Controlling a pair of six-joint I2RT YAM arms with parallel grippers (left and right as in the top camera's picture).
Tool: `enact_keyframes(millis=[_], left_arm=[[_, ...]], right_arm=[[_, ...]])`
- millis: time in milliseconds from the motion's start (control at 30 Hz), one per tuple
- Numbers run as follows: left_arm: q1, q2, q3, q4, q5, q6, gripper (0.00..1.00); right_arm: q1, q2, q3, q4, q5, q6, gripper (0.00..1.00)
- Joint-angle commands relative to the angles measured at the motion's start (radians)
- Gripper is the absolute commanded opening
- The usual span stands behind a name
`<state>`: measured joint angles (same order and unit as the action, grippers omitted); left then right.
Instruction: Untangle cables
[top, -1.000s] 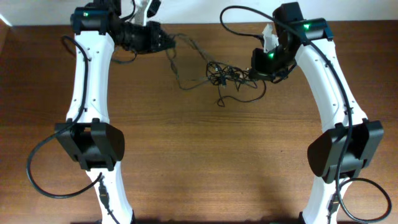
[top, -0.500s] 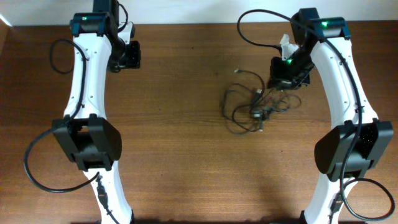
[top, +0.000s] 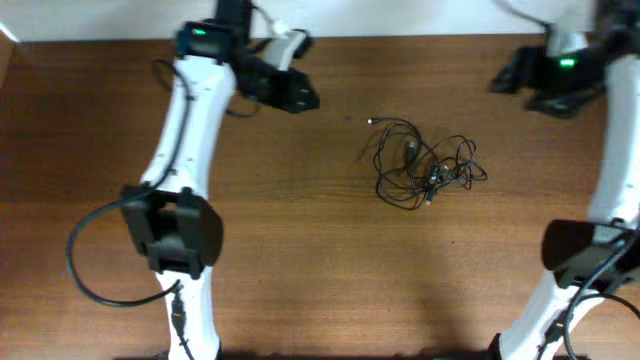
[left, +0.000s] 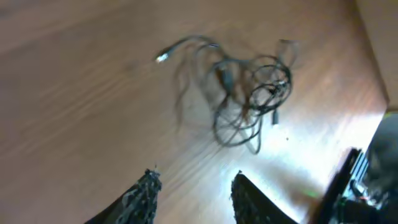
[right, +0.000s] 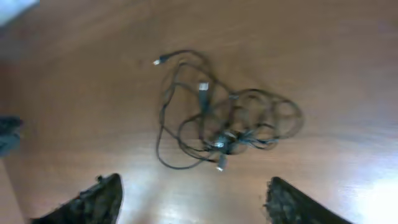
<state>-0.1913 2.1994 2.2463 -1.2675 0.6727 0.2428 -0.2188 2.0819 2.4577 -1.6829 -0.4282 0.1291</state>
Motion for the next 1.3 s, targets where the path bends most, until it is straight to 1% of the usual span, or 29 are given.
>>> enact_keyframes(millis=[0, 67, 133, 167, 200, 300, 367, 467, 533, 567, 633, 667, 700, 800, 867, 933, 1000, 1067, 1167, 1200, 1267], left_arm=[[-0.166, 0.000, -0.056, 0.109, 0.026, 0.016, 0.46], [-0.274, 0.016, -0.090, 0.202, -0.043, 0.005, 0.54], [-0.378, 0.047, -0.120, 0.282, -0.158, -0.041, 0.63], [-0.418, 0.071, -0.120, 0.298, -0.190, -0.040, 0.65], [-0.476, 0.112, -0.120, 0.322, -0.233, -0.040, 0.65], [-0.544, 0.174, -0.120, 0.364, -0.255, -0.040, 0.65], [-0.573, 0.211, -0.120, 0.398, -0.266, -0.043, 0.63], [-0.588, 0.255, -0.120, 0.414, -0.357, -0.063, 0.60], [-0.589, 0.277, -0.120, 0.423, -0.382, -0.063, 0.52], [-0.589, 0.282, -0.120, 0.422, -0.381, -0.063, 0.43], [-0.587, 0.286, -0.119, 0.418, -0.381, -0.073, 0.08], [-0.578, 0.279, -0.106, 0.409, -0.381, -0.103, 0.00], [-0.556, 0.256, -0.072, 0.374, -0.381, -0.126, 0.00], [-0.505, 0.191, -0.005, 0.288, -0.378, -0.126, 0.00], [-0.445, 0.100, 0.057, 0.184, -0.360, -0.126, 0.00], [-0.389, 0.009, 0.070, 0.115, -0.326, -0.126, 0.00], [-0.330, -0.066, 0.070, 0.059, -0.257, -0.126, 0.00], [-0.282, -0.103, 0.070, 0.030, -0.175, -0.126, 0.00], [-0.191, -0.122, 0.070, -0.010, 0.069, -0.126, 0.00], [-0.167, -0.122, 0.069, -0.023, 0.119, -0.126, 0.00], [-0.122, -0.122, 0.069, -0.056, 0.154, -0.126, 0.00]], right_arm=[[-0.079, -0.011, -0.004, -0.016, -0.006, -0.026, 0.77], [-0.090, -0.011, -0.017, -0.016, -0.006, -0.040, 0.77], [-0.089, -0.011, -0.018, -0.016, -0.005, -0.050, 0.77], [-0.089, -0.011, -0.018, -0.016, -0.006, -0.068, 0.77], [-0.089, -0.011, -0.018, -0.016, -0.004, -0.071, 0.77], [-0.089, -0.011, -0.018, -0.016, -0.002, -0.074, 0.77], [-0.089, -0.011, -0.018, -0.016, -0.002, -0.074, 0.77], [-0.089, -0.011, -0.018, -0.016, -0.002, -0.074, 0.76], [-0.089, -0.011, -0.018, -0.016, -0.002, -0.074, 0.77], [-0.089, -0.011, -0.018, -0.016, -0.002, -0.074, 0.76], [-0.089, -0.011, -0.018, -0.016, -0.002, -0.074, 0.76], [-0.088, -0.011, -0.018, -0.016, -0.002, -0.074, 0.76], [-0.079, -0.011, -0.018, -0.016, -0.002, -0.074, 0.77], [-0.039, -0.011, -0.018, -0.016, -0.004, -0.109, 0.76], [0.023, -0.011, -0.018, -0.013, -0.002, -0.123, 0.77], [0.078, -0.011, -0.018, -0.002, -0.003, -0.122, 0.77], [0.145, -0.011, -0.018, 0.015, -0.006, -0.113, 0.76], [0.203, -0.011, -0.018, 0.042, -0.006, -0.069, 0.76], [0.302, -0.010, -0.018, 0.111, -0.010, 0.000, 0.76], [0.328, -0.010, -0.018, 0.130, -0.010, 0.013, 0.76], [0.380, -0.010, -0.018, 0.175, -0.010, 0.045, 0.76]])
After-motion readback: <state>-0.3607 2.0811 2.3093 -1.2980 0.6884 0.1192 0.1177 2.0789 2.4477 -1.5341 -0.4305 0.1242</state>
